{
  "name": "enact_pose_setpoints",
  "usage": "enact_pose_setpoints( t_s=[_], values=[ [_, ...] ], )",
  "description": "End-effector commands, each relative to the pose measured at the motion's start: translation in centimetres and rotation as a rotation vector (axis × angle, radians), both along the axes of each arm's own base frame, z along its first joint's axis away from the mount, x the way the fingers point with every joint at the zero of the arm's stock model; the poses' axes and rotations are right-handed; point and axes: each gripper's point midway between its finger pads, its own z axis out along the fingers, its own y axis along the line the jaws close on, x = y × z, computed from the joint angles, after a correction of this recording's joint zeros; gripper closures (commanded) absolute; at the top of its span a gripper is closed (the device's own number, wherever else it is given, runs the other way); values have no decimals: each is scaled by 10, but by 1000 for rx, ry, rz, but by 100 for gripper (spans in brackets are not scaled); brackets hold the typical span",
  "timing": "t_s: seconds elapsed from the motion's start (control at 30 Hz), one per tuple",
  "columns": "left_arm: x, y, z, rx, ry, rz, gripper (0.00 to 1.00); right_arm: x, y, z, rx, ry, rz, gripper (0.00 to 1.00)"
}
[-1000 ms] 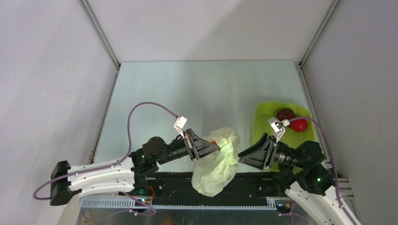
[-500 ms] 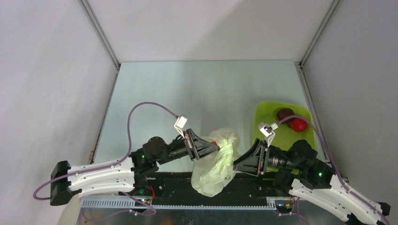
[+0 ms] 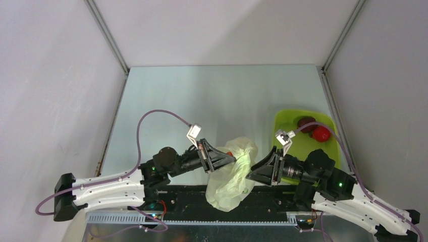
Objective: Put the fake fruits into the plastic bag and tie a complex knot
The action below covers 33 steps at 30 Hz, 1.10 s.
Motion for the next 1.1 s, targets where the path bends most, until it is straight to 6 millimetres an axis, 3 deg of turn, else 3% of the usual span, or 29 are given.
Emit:
enact_pose_setpoints(
  t_s=[0.0,0.03,0.17,0.2,0.4,0.9,1.07],
  values=[
    [2,5,20,-50,-34,19,100,3,7,25,58,-56,4,52],
    [2,5,20,-49,-35,19,100,3,8,26,59,-59,7,55],
    [9,12,20,-49,-42,68,100,6,6,20,36,-55,-14,95],
    [12,17,18,-41,-46,98,100,8,4,18,31,-54,-30,99],
    [32,44,6,46,-46,249,100,16,-9,6,-11,-46,-102,100],
    [65,92,-4,264,-157,490,100,43,-29,-51,-252,-4,-253,100],
    [77,109,-16,333,-148,577,100,55,-38,-86,-412,38,-320,100]
  ],
)
